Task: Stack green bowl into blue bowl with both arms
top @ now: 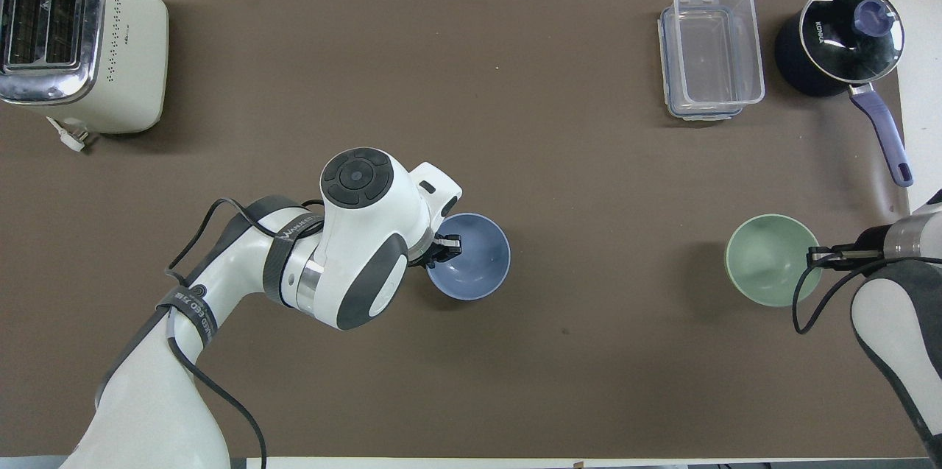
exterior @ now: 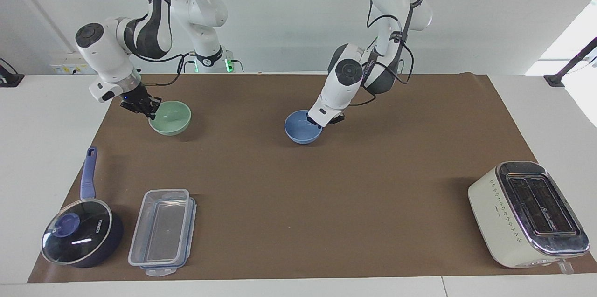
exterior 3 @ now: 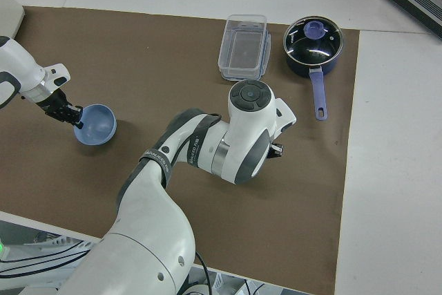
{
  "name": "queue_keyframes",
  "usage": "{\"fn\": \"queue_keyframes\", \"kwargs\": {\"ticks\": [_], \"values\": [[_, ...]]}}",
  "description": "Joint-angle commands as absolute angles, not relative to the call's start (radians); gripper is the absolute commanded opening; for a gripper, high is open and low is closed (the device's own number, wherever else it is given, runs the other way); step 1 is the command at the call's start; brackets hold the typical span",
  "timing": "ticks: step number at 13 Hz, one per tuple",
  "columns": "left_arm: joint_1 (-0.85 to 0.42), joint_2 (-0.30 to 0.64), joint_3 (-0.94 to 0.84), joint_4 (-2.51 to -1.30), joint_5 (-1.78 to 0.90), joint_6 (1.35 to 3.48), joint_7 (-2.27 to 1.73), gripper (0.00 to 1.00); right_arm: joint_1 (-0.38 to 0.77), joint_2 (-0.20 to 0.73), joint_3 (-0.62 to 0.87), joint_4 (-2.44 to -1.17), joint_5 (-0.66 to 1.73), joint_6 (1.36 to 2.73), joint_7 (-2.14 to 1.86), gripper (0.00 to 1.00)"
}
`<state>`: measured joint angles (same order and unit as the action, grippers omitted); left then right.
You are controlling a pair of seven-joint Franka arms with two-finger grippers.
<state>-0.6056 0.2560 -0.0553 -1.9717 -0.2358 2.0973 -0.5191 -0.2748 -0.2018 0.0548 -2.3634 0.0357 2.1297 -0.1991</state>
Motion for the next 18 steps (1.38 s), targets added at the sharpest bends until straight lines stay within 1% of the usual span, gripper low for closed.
{"fn": "queue_keyframes", "kwargs": {"ticks": [1,2,4,5,7,8,10,11,12,14,16,18], "values": [[-0.614,0.252,-0.044,-1.985,-0.262,2.115,-0.518,0.19,-0.189,-0.248,0.061,-2.335,0.049,2.077,-0.086,0.0],[-0.615,0.252,-0.044,-1.985,-0.262,2.112,-0.522,0.99,-0.139,-0.265,0.061,-2.335,0.049,2.057,-0.016,0.0],[-0.606,0.236,-0.043,-1.98,-0.262,2.089,-0.517,1.0,-0.048,-0.282,0.063,-2.335,0.049,2.031,0.119,0.0],[-0.588,0.212,-0.037,-1.965,-0.262,2.048,-0.511,1.0,0.003,-0.284,0.063,-2.333,0.051,2.029,0.176,0.0],[-0.482,0.149,-0.035,-1.91,-0.261,1.924,-0.462,1.0,0.089,-0.284,0.061,-2.327,0.115,2.036,0.219,0.0],[-0.427,0.125,-0.032,-1.864,-0.252,1.858,-0.421,1.0,0.122,-0.284,0.063,-2.327,0.17,2.052,0.222,0.0],[-0.292,0.117,-0.034,-1.749,-0.186,1.729,-0.353,1.0,0.202,-0.27,0.063,-2.329,0.205,2.112,0.224,0.0],[-0.241,0.117,-0.034,-1.699,-0.137,1.673,-0.304,1.0,0.245,-0.246,0.063,-2.327,0.221,2.143,0.233,0.0],[-0.2,0.101,-0.032,-1.678,-0.105,1.631,-0.251,1.0,0.288,-0.221,0.063,-2.324,0.259,2.189,0.241,0.0],[-0.116,0.045,-0.034,-1.677,-0.04,1.586,-0.128,1.0,0.386,-0.155,0.063,-2.309,0.279,2.287,0.262,0.0],[-0.071,0.011,-0.032,-1.658,-0.009,1.524,-0.034,1.0,0.441,-0.085,0.063,-2.255,0.279,2.299,0.29,0.0],[-0.061,-0.029,-0.032,-1.667,-0.006,1.49,-0.022,1.0,0.486,-0.034,0.063,-2.23,0.278,2.338,0.298,0.0]]}}
